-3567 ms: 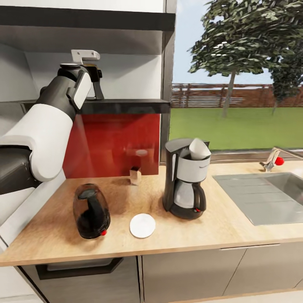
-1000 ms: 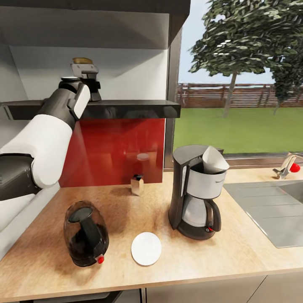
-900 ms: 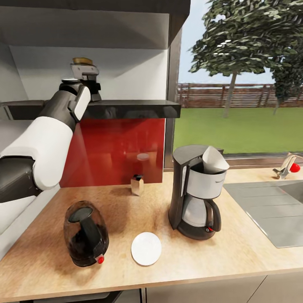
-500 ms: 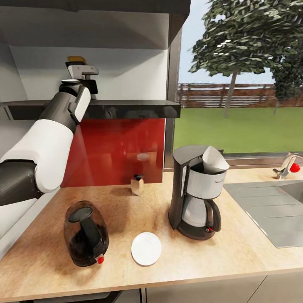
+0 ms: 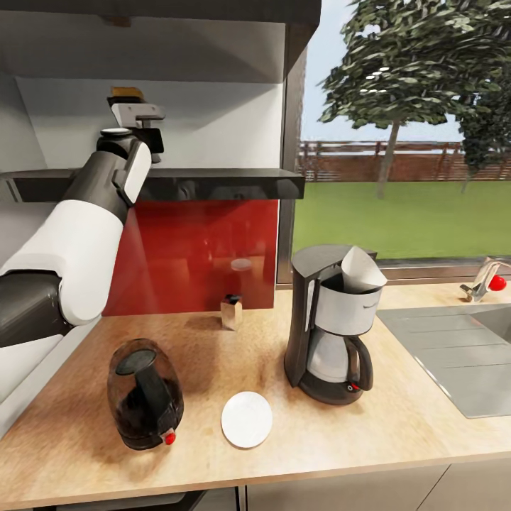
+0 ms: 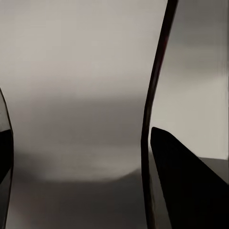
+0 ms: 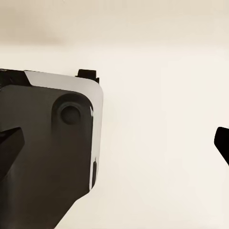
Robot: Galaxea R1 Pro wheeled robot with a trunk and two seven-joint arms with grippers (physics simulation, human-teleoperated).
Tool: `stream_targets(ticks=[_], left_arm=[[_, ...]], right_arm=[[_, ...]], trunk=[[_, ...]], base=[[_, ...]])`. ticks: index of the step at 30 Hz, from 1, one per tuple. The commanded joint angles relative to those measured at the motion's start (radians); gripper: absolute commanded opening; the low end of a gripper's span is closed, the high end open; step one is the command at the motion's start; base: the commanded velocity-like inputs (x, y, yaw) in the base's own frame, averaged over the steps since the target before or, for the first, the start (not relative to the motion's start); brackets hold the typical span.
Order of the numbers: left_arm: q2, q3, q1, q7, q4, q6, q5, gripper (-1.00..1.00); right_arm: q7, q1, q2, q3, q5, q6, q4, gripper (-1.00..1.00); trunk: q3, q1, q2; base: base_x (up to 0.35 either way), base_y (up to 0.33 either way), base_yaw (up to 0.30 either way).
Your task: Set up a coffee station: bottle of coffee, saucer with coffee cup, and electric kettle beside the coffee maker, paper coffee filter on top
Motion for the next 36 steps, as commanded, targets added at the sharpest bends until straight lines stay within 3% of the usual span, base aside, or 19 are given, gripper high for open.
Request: stream_targets(ticks=[1, 19, 25, 29, 36], left_arm=[[-0.001, 0.0, -0.001, 0.002, -0.004, 0.007, -0.004, -1.0], [-0.007, -0.003, -0.011, -0.007, -0.01, 0.067, -0.001, -1.0], [-0.005, 0.002, -0.009, -0.029, -0.016, 0.079, -0.002, -1.0], [-0.006, -0.004, -0.004, -0.03, -0.077, 0.081, -0.002, -1.0], [-0.007, -0.003, -0.002, -0.03, -0.108, 0.083, -0.002, -1.0]], right_arm=[[0.004, 0.0, 0.0, -0.009, 0.01, 0.006, -0.003, 1.0], [0.006, 0.0, 0.005, -0.01, 0.008, 0.007, -0.005, 1.0], [0.007, -0.001, 0.005, -0.01, 0.008, 0.007, -0.006, 1.0], [0.007, -0.001, 0.006, -0.01, 0.008, 0.007, -0.006, 1.0], [0.008, -0.001, 0.006, -0.009, 0.008, 0.007, -0.006, 1.0]], trunk=[[-0.002, 0.001, -0.002], [-0.002, 0.001, -0.002], [-0.002, 0.001, -0.002], [-0.002, 0.001, -0.002], [-0.002, 0.001, -0.002]], base=[[0.0, 0.0, 0.0], [0.0, 0.0, -0.007], [0.0, 0.0, -0.219], [0.0, 0.0, -0.26], [0.0, 0.0, -0.263]])
